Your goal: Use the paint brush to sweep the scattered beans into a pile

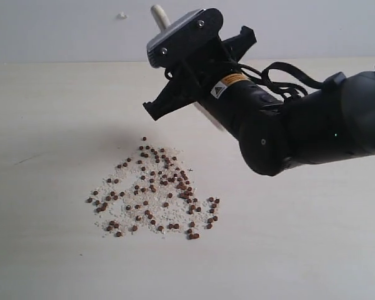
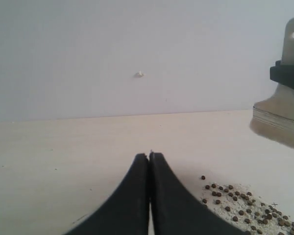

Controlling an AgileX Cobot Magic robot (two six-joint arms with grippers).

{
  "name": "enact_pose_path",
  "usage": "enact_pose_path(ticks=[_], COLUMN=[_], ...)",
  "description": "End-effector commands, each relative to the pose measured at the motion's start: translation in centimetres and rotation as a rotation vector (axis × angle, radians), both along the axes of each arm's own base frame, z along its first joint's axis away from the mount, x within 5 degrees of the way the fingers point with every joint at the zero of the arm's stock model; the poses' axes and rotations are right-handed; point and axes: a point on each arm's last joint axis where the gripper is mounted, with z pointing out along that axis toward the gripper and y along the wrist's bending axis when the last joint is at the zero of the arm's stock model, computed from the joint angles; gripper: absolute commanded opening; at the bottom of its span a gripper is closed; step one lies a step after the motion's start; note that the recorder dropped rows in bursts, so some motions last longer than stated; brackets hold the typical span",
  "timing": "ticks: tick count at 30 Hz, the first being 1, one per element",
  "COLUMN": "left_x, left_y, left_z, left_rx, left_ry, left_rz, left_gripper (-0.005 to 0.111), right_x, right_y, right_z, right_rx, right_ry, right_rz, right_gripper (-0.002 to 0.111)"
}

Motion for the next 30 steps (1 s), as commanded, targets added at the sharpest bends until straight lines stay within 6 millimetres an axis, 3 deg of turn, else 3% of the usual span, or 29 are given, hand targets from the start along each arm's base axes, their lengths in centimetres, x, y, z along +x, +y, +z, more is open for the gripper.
enact_pose_path(ticks=[1, 6, 13, 23, 26, 30], left_x=[-0.1, -0.1, -0.1, -0.1, -0.1, -0.1], left_y=[0.0, 0.0, 0.0, 0.0, 0.0, 0.0], left_z=[0.1, 0.1, 0.1, 0.1, 0.1, 0.1], left_rx=[-0.009, -0.009, -0.009, -0.009, -0.009, -0.009], left_ry=[-0.008, -0.008, -0.008, -0.008, -0.008, -0.008], left_rz=[-0.002, -0.002, -0.002, -0.002, -0.002, -0.002], left_gripper=[0.0, 0.0, 0.0, 0.0, 0.0, 0.0], right_x=[1.0, 2.1, 5.1, 9.1, 9.8, 8.7], right_y=[-0.5, 0.0, 3.1, 4.0, 3.4, 2.9], right_z=[-0.4, -0.8, -1.9, -4.9, -6.4, -7.5], right_rx=[-0.076, -0.129, -0.232, -0.298, -0.248, -0.263], right_ry=[-0.094, -0.094, -0.096, -0.096, 0.024, 0.288], right_rz=[0.248, 0.536, 0.817, 0.877, 0.917, 1.001], right_gripper=[0.0, 0.0, 0.0, 0.0, 0.0, 0.0])
